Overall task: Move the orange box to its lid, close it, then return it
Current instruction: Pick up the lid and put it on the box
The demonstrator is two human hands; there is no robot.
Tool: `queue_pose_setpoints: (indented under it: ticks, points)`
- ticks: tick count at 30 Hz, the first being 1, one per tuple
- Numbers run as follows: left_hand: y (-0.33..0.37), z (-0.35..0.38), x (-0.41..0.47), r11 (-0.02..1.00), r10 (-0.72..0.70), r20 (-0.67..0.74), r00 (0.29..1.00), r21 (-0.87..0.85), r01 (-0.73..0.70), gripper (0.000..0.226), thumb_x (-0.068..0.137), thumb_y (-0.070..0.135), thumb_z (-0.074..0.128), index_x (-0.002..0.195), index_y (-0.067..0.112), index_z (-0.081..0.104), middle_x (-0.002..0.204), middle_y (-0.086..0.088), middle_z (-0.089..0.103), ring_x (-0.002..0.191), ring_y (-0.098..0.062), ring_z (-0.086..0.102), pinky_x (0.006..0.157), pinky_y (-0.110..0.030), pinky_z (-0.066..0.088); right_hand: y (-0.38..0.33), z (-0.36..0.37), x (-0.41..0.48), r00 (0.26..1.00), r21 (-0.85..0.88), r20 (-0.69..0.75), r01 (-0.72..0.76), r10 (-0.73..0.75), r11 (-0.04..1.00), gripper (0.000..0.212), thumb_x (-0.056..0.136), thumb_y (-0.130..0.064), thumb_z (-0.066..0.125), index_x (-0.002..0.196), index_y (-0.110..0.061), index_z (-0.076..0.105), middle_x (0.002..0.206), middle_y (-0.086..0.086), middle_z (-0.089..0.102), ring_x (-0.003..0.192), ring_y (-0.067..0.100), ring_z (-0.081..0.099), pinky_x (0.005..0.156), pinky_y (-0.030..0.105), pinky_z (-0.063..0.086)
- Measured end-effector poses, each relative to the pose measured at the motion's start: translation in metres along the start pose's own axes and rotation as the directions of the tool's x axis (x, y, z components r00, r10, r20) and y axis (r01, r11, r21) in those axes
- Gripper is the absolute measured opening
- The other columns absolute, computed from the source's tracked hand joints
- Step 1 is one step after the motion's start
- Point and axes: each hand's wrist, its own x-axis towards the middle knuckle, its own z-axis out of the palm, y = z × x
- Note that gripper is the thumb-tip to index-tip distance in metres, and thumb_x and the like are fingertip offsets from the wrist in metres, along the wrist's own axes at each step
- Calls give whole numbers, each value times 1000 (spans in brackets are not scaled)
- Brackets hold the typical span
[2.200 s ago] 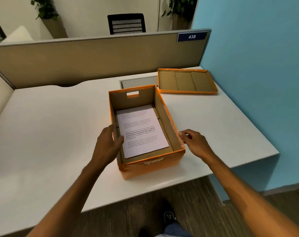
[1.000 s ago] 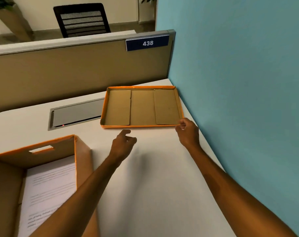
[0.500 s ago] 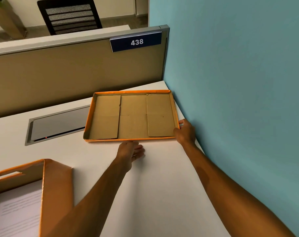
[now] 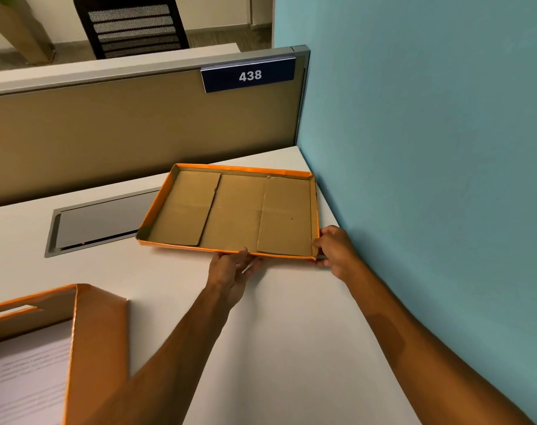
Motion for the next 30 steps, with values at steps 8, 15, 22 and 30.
queue_pose_setpoints:
  ticks: [8, 15, 22, 30]
  points:
    - [13, -16, -31, 984, 75, 111, 991, -172, -55, 51, 88, -13, 54, 131, 12, 49, 109, -19, 62, 99, -34, 65, 81, -62, 56, 1, -5, -64, 974, 209, 222, -17, -31, 978, 43, 91, 7, 57, 127, -15, 49, 109, 18, 63, 92, 38, 67, 70, 49, 60]
    - [34, -25, -61, 988, 138, 128, 982, -91, -127, 61, 85, -8, 63, 141, 10, 43, 91, -15, 71, 78, -29, 75, 78, -59, 58, 12, -5, -103, 979, 97, 164, 103, -118, 990, 30, 96, -29, 59, 117, -8, 59, 104, 21, 69, 85, 34, 71, 73, 46, 61]
    - [80, -47, -124, 957, 255, 129, 958, 106, -269, 46, 88, 3, 65, 132, 7, 49, 112, -19, 64, 96, -36, 72, 78, -55, 60, 40, -2, -147, 679, -538, 8, 622, -734, 569, 55, 85, -10, 71, 136, -13, 50, 134, 7, 55, 123, 19, 52, 98, 32, 48]
    - [114, -88, -211, 888, 368, 143, 919, 239, -393, 36, 90, 10, 65, 122, 2, 53, 107, -17, 62, 97, -37, 70, 67, -43, 62, 40, 40, -216, 431, -560, 267, 797, -862, 225, 66, 78, -24, 79, 137, -9, 52, 140, 13, 54, 129, 29, 50, 104, 41, 46]
